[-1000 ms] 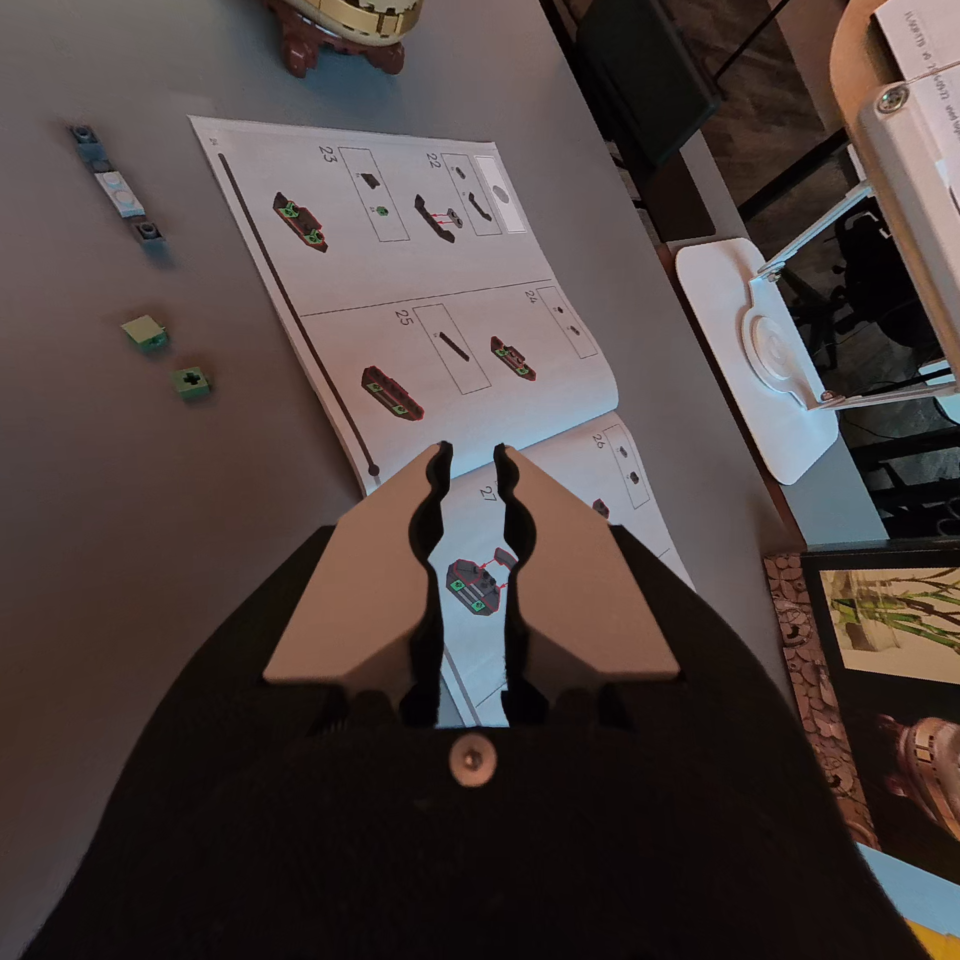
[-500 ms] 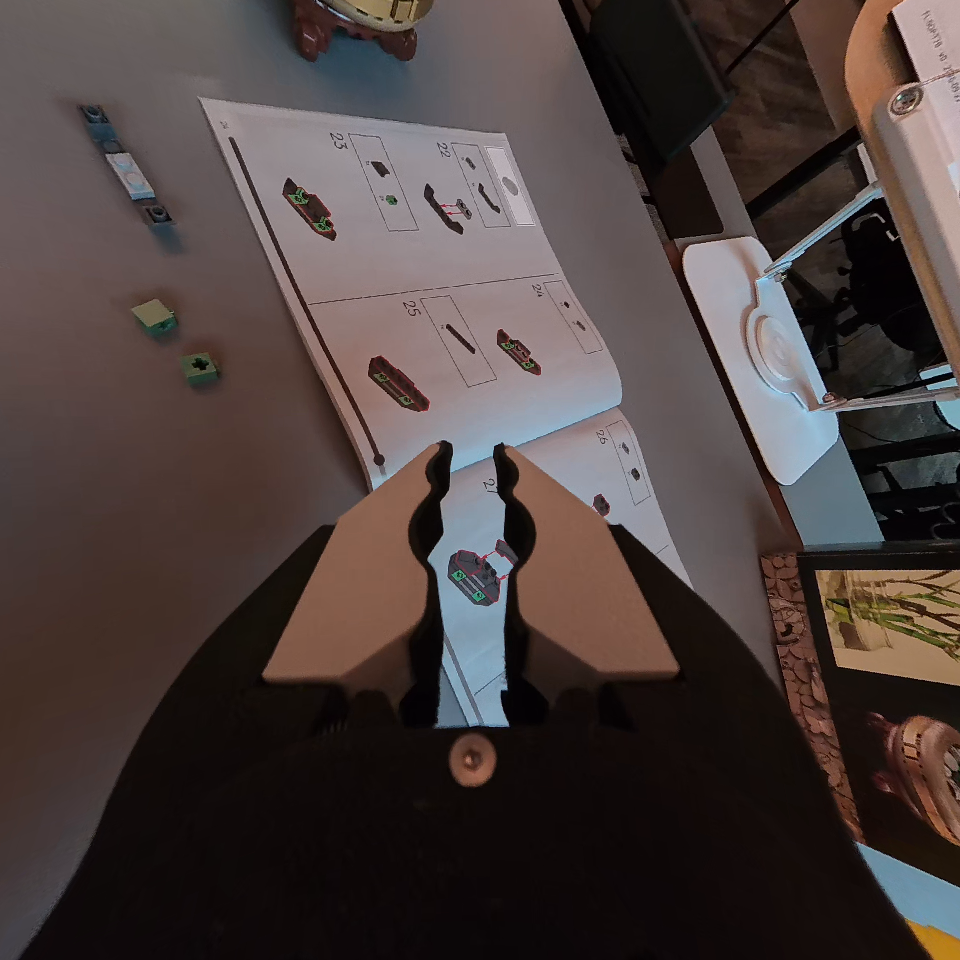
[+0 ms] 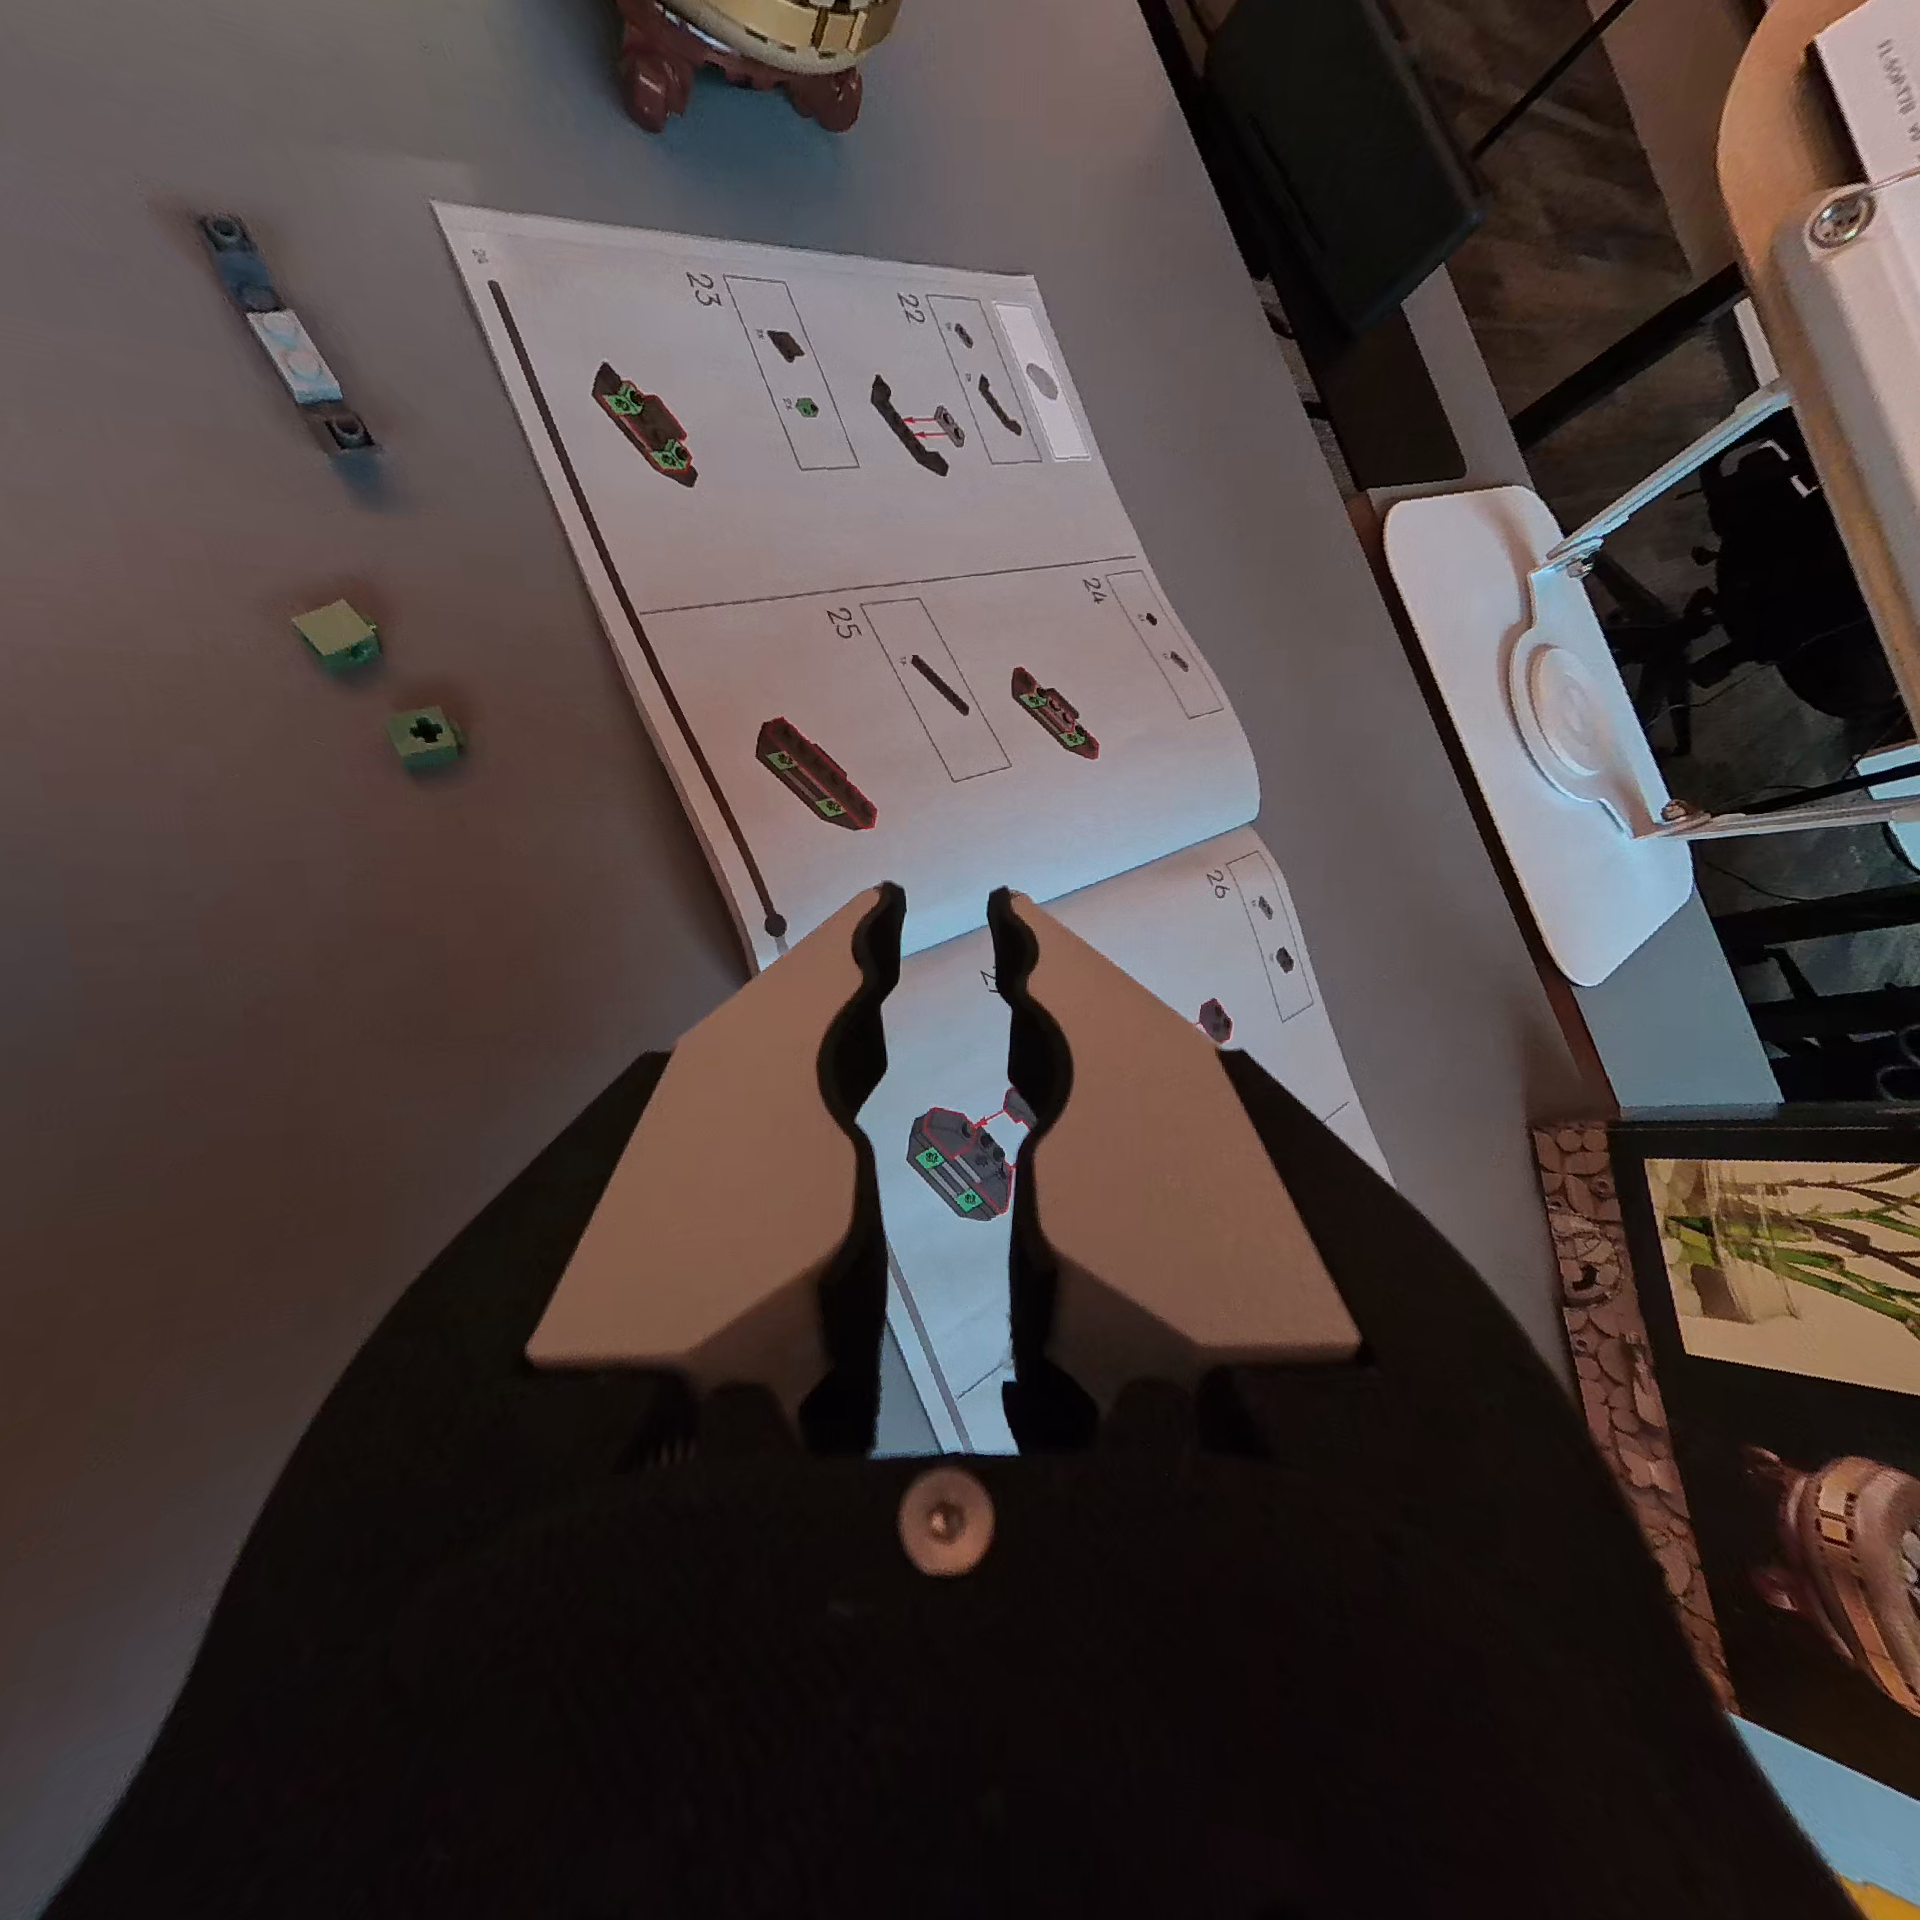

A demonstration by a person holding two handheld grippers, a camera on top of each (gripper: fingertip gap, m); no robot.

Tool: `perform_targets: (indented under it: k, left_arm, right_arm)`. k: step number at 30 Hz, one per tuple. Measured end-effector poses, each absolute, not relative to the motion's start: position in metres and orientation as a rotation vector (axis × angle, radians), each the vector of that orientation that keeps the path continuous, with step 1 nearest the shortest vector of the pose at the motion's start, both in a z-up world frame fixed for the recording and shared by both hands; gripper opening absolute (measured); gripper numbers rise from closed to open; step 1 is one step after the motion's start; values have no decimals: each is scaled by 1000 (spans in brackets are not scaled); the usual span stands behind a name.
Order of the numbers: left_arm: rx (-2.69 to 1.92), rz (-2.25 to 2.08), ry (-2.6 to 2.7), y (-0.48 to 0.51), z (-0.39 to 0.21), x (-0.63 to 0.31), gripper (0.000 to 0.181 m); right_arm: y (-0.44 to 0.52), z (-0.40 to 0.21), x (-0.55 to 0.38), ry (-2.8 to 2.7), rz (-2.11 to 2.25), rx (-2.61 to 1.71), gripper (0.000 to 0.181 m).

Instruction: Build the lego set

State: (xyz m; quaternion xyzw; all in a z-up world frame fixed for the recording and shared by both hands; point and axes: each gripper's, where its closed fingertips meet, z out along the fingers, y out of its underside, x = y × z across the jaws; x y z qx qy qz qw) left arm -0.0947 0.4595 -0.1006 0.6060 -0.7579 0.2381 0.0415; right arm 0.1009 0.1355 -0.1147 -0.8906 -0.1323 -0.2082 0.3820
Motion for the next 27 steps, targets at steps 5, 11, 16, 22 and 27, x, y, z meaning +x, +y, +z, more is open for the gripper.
perform_targets:
  k: [5, 11, 16, 22, 27]
  left_arm:
    - [1706, 1086, -2346, 437, -54, -94, 0]
    - [1592, 1177, -2467, 414, -28, -95, 0]
    - [1847, 840, -2515, 449, -60, -105, 0]
    - [1880, 751, -2337, 458, -94, -112, 0]
    - [1814, 736, -2374, 457, -103, -101, 7]
  right_arm:
    - [140, -114, 96, -348, -520, -2260, 16]
    - [149, -112, 83, -399, -518, -2238, 15]
    - [147, -111, 82, -422, -535, -2237, 15]
    - [150, -114, 82, -403, -495, -2233, 15]
    - [150, -114, 87, -365, -484, -2235, 16]
